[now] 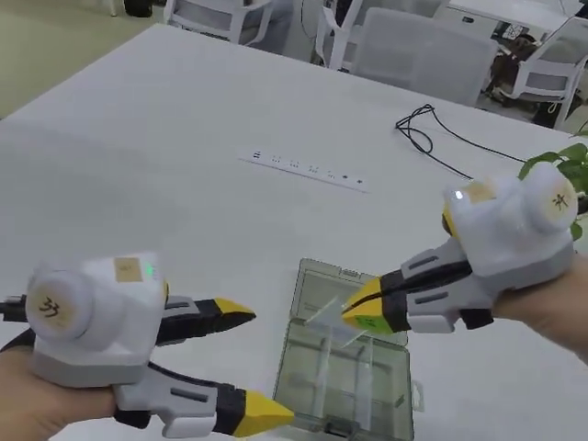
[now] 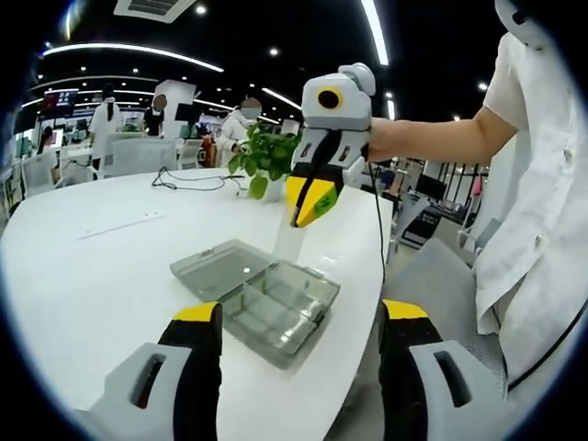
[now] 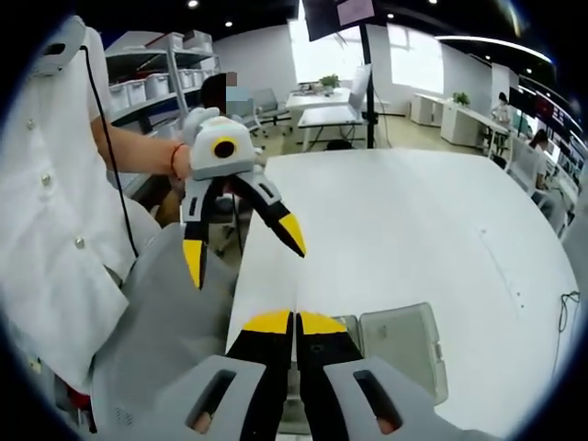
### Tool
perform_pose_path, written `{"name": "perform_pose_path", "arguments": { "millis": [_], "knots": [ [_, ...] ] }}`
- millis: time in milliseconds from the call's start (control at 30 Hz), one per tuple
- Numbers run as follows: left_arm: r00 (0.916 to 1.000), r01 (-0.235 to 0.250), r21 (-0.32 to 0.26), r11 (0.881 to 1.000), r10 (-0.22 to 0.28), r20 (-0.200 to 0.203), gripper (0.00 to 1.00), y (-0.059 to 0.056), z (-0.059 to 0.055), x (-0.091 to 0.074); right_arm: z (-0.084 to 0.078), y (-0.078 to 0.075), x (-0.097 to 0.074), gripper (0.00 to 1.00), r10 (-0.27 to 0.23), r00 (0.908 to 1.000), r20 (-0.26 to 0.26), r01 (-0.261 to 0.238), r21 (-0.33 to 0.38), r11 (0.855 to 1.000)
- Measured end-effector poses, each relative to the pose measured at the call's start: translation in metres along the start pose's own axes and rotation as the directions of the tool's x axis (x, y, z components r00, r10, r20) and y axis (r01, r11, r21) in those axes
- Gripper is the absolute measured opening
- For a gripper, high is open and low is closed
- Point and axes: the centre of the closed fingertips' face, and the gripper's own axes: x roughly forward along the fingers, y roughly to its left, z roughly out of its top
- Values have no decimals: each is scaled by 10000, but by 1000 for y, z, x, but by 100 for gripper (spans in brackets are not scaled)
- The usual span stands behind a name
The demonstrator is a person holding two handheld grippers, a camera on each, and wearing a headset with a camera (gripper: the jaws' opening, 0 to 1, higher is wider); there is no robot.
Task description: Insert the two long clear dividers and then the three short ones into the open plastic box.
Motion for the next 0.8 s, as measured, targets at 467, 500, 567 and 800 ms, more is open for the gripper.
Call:
{"name": "perform_pose_path", "arguments": {
  "millis": [467, 500, 567, 800],
  "knots": [
    [9998, -166, -171, 9997, 165, -98, 91, 14, -7, -1, -32, -19, 31, 3, -104, 9993, -369, 113, 244, 9996],
    [9998, -163, -175, 9997, 161, -107, 92, 14, -7, -1, -33, -20, 32, 3, -120, 9992, -374, 131, 296, 9995],
    [9998, -146, -243, 9996, 143, -122, 93, 14, -8, 0, -36, -21, 36, 3, -97, 9992, -381, 112, 390, 9992],
    [9998, -173, -260, 9995, 170, -118, 98, 16, -9, 2, -44, -22, 40, 3, -90, 9985, -542, 110, 360, 9993]
  ]
}}
